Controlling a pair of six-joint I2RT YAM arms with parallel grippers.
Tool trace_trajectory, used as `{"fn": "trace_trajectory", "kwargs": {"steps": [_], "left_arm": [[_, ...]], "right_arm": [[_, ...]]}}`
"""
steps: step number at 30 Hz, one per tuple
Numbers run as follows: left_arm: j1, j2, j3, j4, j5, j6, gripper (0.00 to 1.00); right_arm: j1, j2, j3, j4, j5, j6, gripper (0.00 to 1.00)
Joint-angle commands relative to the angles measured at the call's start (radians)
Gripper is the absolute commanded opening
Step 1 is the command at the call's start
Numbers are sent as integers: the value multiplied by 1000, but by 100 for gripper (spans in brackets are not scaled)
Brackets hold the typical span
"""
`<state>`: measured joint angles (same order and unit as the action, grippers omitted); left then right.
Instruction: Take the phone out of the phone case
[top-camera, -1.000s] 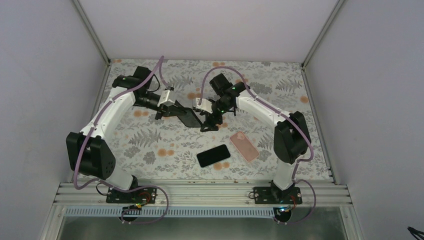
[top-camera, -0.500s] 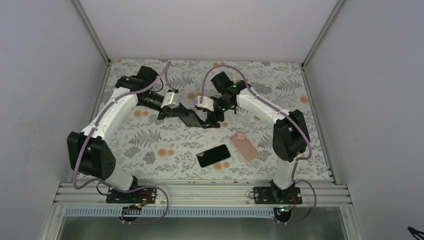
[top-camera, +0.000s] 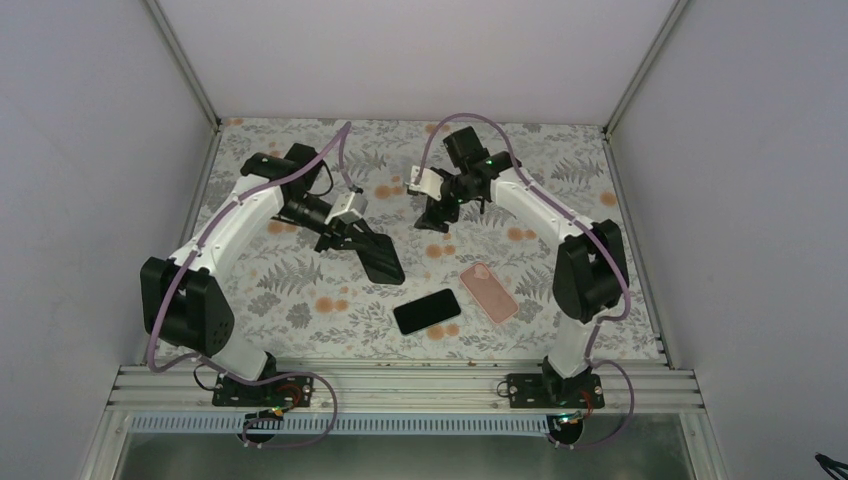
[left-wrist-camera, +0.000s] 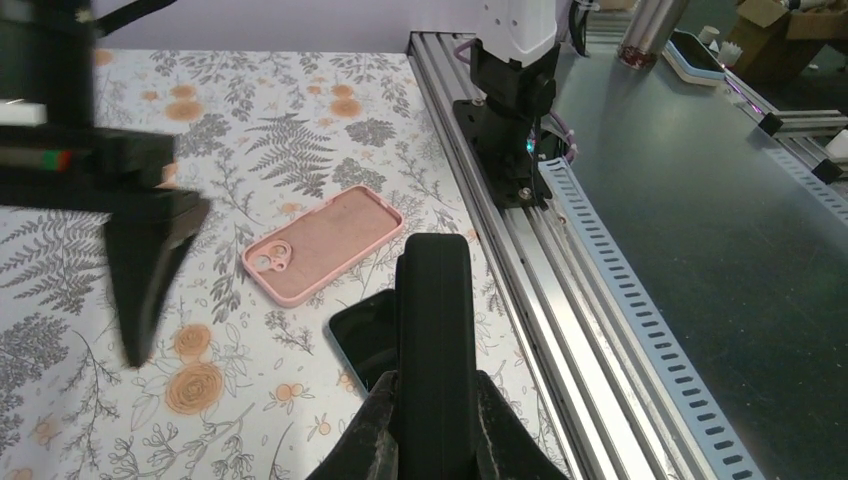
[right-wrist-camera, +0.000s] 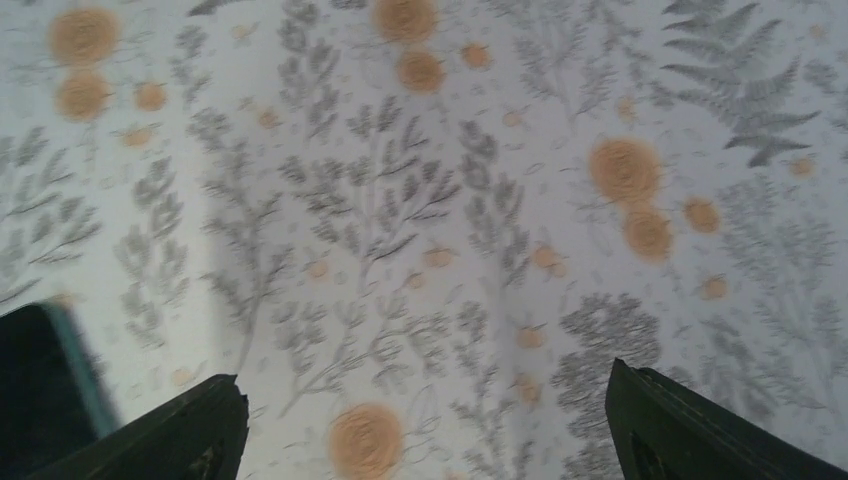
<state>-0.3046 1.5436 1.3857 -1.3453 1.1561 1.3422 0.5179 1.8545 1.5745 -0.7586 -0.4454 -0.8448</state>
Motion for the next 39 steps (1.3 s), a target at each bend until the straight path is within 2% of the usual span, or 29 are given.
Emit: {"fn": "trace_trajectory", "kwargs": {"steps": [1, 6, 8, 12, 17, 31, 39], "left_arm": [[20, 16, 56, -14, 84, 8, 2], [34, 46, 139, -12, 138, 4, 2], [36, 66, 192, -12, 158, -4, 2], [32, 87, 235, -11, 200, -8, 2], [31, 86, 237, -12, 206, -15, 2], [31, 57, 197, -12, 197, -5, 2], [31, 48, 185, -12, 219, -8, 2]], "right_arm": [[8, -149, -122, -77, -117, -39, 92], [18, -329, -291, -52, -260, -2, 92], [27, -380, -324, -44, -295, 21, 88], [66, -432, -388, 69, -263, 109, 80], [73, -405, -378, 123, -247, 143, 76], [67, -373, -332, 167, -163, 144, 77], [64, -353, -327, 247, -111, 192, 76]]}}
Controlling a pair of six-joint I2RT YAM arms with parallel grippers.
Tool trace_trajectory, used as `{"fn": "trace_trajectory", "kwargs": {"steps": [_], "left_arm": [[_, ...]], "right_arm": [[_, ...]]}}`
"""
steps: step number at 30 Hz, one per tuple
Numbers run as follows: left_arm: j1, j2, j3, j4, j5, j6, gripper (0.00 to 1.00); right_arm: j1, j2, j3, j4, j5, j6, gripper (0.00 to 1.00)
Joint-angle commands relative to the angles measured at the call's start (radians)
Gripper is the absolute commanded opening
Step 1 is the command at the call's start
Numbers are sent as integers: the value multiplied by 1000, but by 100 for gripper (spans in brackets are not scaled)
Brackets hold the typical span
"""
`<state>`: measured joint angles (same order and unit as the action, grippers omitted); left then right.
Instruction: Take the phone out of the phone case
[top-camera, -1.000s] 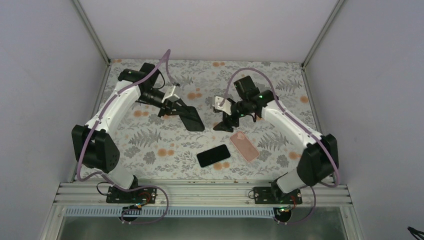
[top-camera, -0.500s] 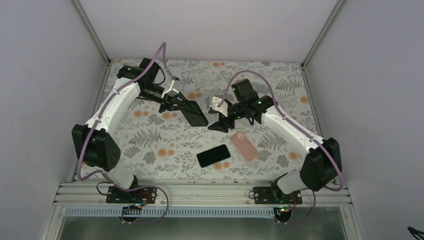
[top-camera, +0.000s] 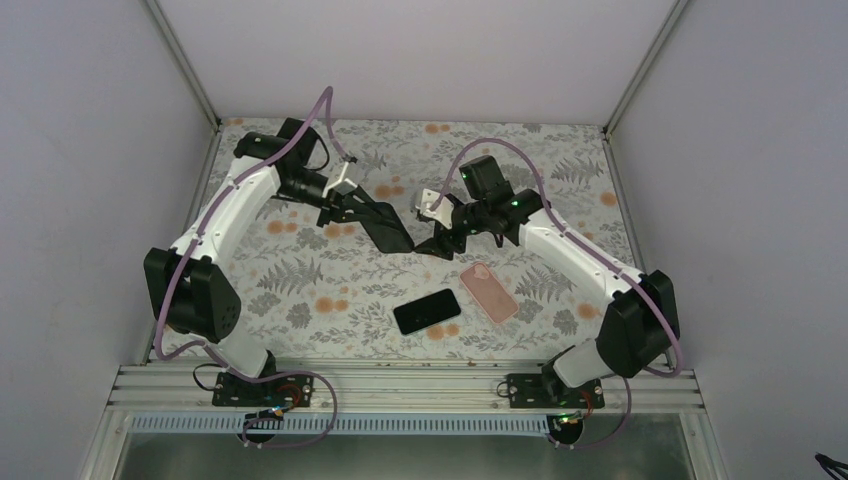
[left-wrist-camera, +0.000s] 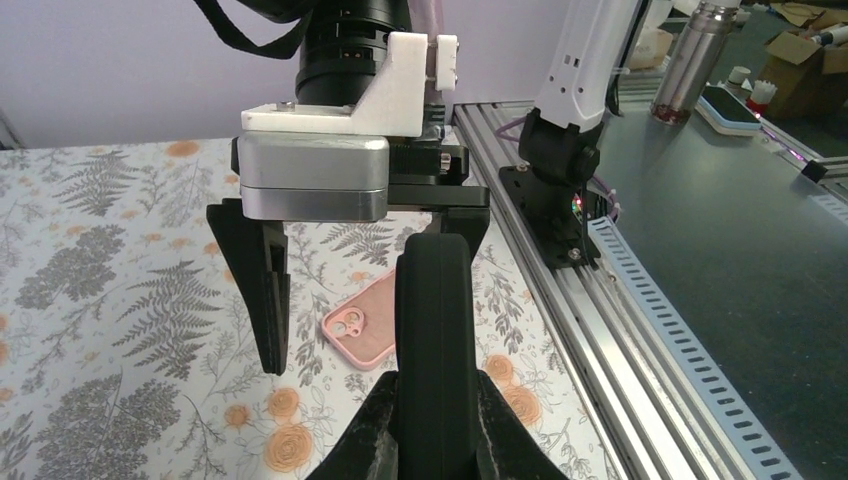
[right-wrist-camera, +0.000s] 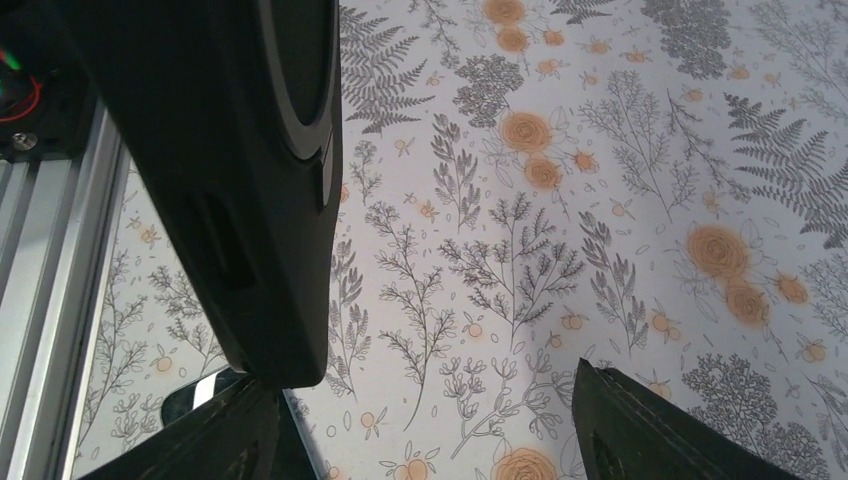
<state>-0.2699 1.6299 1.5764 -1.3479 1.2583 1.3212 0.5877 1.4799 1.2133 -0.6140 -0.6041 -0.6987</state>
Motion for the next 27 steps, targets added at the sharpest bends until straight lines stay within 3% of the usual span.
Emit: {"fn": "trace_trajectory", "kwargs": {"steps": [1, 17, 27], "left_arm": [[-4, -40, -8, -9, 125, 13, 2], [-1, -67, -49, -10, 199, 13, 2], [14, -24, -37, -10, 241, 9, 2]], "right_arm": [[-5, 26, 35, 121, 55, 55, 75], [-6, 90, 200, 258, 163, 134, 77], [36, 87, 276, 210, -17, 145, 81]]}}
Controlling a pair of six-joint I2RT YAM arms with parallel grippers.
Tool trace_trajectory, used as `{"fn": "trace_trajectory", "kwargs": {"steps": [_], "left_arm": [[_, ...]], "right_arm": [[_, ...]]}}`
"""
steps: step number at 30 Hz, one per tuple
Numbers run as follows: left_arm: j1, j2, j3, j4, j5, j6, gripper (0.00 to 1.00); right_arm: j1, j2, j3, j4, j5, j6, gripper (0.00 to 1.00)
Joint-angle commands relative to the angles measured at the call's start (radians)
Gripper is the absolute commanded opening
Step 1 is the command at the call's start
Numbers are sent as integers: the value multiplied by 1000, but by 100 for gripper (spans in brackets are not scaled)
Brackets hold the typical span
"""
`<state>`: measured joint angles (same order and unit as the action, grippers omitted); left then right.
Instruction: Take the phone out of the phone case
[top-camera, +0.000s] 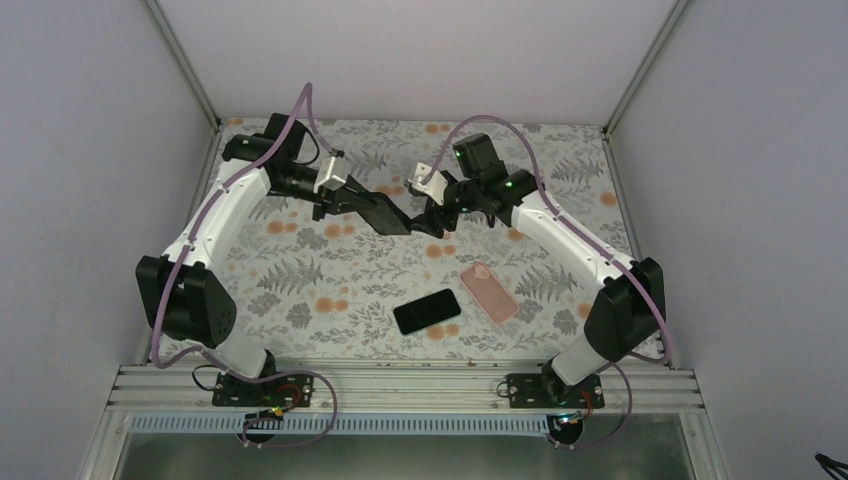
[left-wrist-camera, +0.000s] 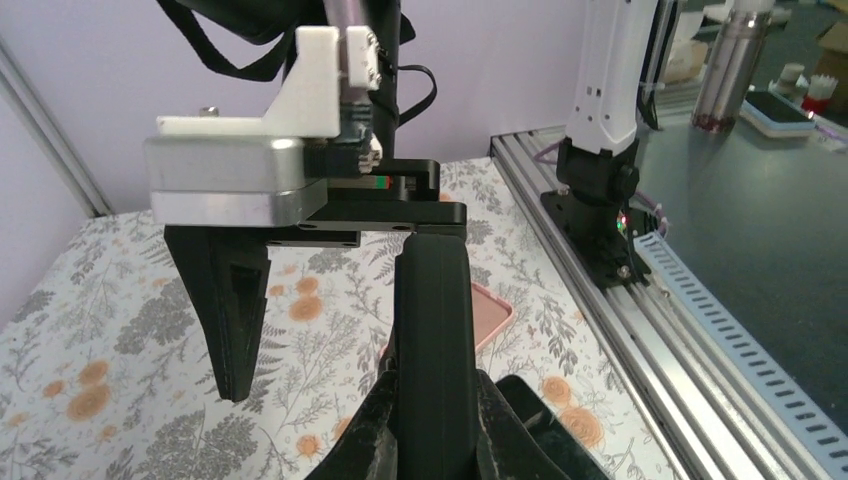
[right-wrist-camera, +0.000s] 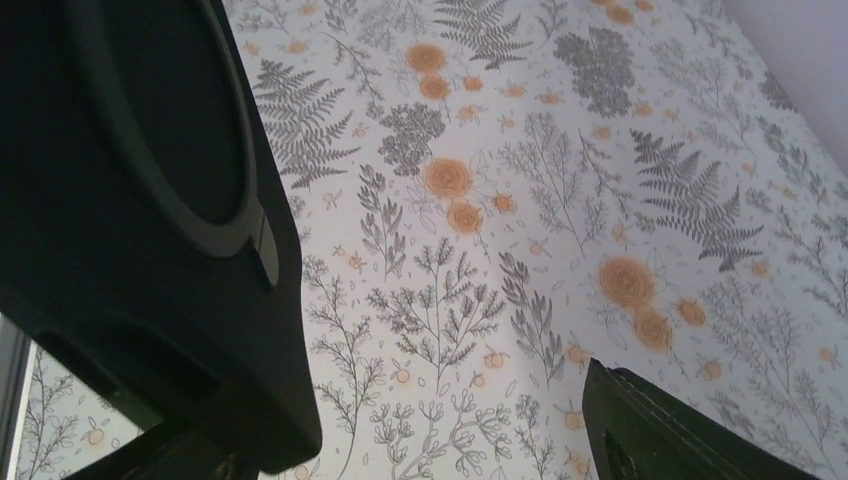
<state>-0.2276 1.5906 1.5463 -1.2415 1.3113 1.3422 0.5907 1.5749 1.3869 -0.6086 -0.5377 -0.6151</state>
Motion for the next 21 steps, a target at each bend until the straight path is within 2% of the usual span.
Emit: {"fn": "trace_trajectory", "kwargs": {"steps": [1, 14, 18, 21], "left_arm": [[-20, 16, -8, -116, 192, -10, 2], [-5, 43, 22, -116, 215, -8, 2], [-6, 44, 29, -115, 160, -13, 2], [-2, 24, 43, -116, 100, -19, 2]], "right_arm": [[46, -11, 106, 202, -88, 63, 81], [194, 79, 255, 125, -285, 139, 81], [218, 133, 251, 102, -307, 135, 70], [212, 120, 213, 114, -279, 134, 49]]}}
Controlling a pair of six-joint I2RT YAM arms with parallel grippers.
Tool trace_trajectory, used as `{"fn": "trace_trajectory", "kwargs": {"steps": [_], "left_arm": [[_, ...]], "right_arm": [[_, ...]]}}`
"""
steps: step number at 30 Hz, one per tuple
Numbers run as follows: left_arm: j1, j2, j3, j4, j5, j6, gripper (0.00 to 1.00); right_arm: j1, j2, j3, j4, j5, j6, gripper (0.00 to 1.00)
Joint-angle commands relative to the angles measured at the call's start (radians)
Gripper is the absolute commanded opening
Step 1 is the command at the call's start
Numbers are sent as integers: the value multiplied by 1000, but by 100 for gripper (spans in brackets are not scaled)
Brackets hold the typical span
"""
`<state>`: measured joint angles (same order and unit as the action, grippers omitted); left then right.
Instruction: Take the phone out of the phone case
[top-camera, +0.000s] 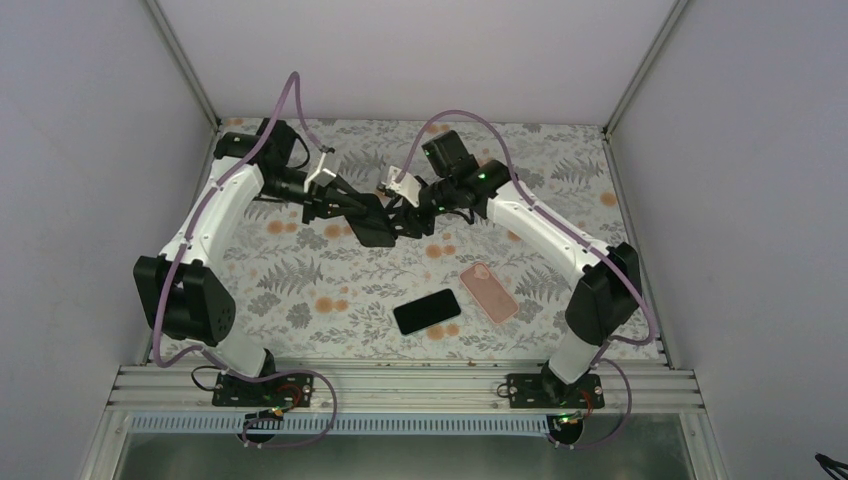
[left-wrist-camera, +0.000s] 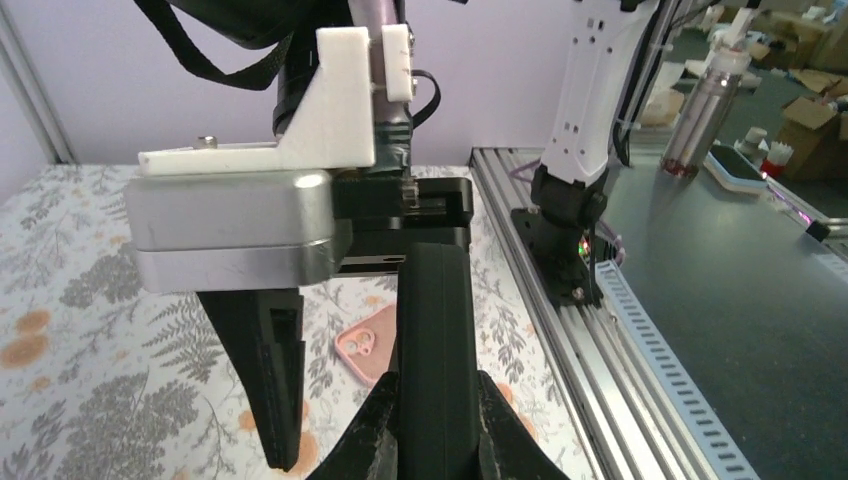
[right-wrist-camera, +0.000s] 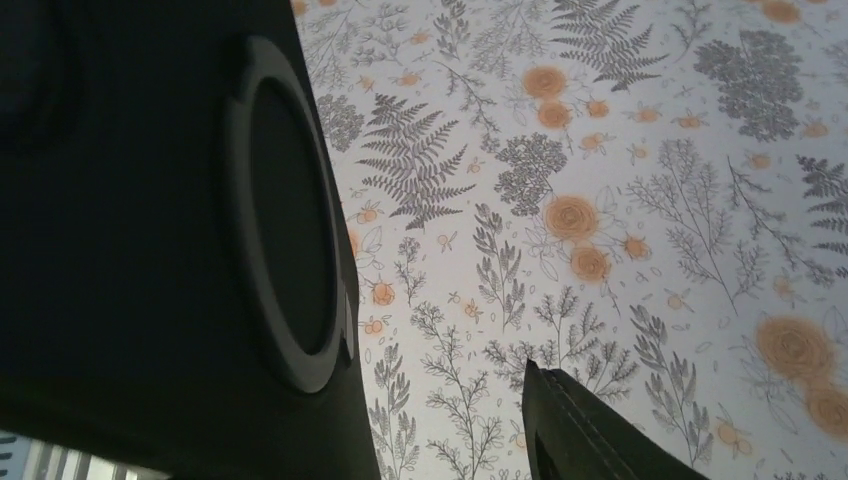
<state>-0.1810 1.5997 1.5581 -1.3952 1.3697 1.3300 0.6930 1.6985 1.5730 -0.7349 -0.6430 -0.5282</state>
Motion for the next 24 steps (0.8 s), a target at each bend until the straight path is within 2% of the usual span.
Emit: {"fn": "trace_trajectory", "kwargs": {"steps": [1, 4, 6, 9, 10, 12, 13, 18, 23, 24], "left_arm": [[-41, 9, 33, 38, 32, -6, 2], [-9, -2, 48, 38, 9, -11, 3], [4, -2, 66, 39, -17, -11, 13], [23, 2, 103, 39, -63, -21, 37], [30, 2, 118, 39, -82, -27, 49], [40, -8, 134, 85, -147, -82, 82], [45, -20, 129, 131, -189, -137, 87], [94, -98, 56, 316, -266, -285, 93], [108, -221, -48, 623, -400, -465, 96], [97, -251, -88, 729, -434, -493, 96]], "right_arm": [[99, -13, 18, 243, -175, 52, 43], [58, -58, -5, 259, -188, 78, 27], [28, -92, -18, 268, -195, 90, 20], [-19, -113, -2, 238, -220, 101, 10], [-35, -116, 7, 220, -224, 103, 6], [-72, -124, 15, 200, -226, 114, 4], [-92, -131, 12, 195, -225, 123, 4], [-184, -181, -54, 184, -223, 131, 4], [-273, -177, -98, 170, -178, 153, 4], [-297, -164, -101, 181, -173, 178, 4]]}}
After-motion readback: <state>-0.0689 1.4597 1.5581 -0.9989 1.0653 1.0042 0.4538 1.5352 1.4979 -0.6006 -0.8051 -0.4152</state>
